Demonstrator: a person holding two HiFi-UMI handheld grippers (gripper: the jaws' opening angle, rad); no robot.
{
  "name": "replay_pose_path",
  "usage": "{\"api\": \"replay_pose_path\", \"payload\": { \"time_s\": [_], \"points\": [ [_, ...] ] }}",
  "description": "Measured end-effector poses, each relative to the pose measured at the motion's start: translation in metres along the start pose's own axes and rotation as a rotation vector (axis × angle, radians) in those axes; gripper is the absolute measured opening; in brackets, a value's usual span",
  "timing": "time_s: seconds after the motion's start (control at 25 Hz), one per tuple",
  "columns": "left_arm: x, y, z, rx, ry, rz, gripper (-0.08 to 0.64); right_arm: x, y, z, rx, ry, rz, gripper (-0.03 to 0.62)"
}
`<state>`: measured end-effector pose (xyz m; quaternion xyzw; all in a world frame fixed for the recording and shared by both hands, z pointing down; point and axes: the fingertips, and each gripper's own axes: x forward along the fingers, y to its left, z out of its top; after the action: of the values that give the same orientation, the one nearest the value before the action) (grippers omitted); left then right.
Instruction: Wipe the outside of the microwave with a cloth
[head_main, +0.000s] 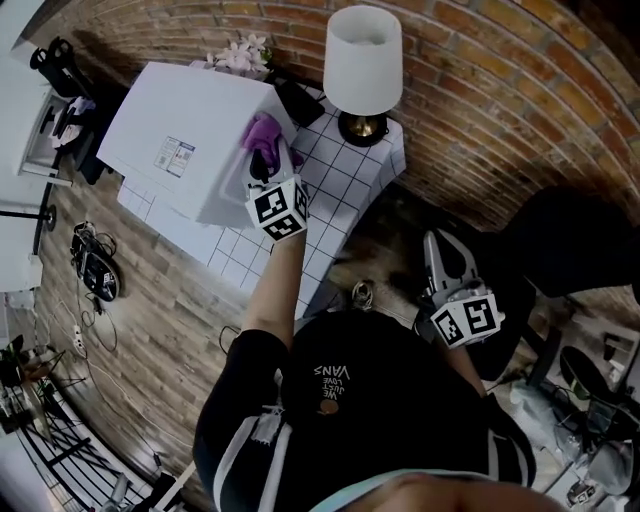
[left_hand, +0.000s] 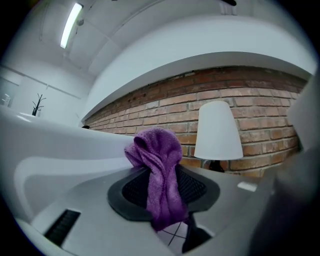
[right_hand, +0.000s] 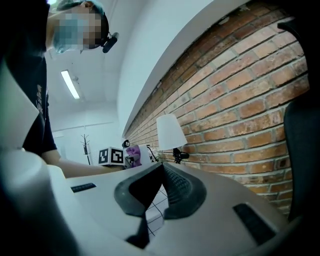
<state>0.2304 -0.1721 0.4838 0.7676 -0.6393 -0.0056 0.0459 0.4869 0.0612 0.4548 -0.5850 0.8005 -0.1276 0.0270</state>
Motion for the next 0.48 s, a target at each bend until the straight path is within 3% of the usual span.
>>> {"api": "replay_pose_path", "payload": {
  "time_s": [0.28,0.48],
  "points": [
    [0.037,-0.02,0.0,0.0,0.019,-0.036,0.143,-0.012,-0.01,-0.003,0.016,0.008,-0.061,-0.002],
    [0.036,-0.028,0.004,-0.002,0.0,-0.08,0.143,-0.016,-0.009,-0.005,0.021,0.008,-0.076,-0.002]
  ]
}}
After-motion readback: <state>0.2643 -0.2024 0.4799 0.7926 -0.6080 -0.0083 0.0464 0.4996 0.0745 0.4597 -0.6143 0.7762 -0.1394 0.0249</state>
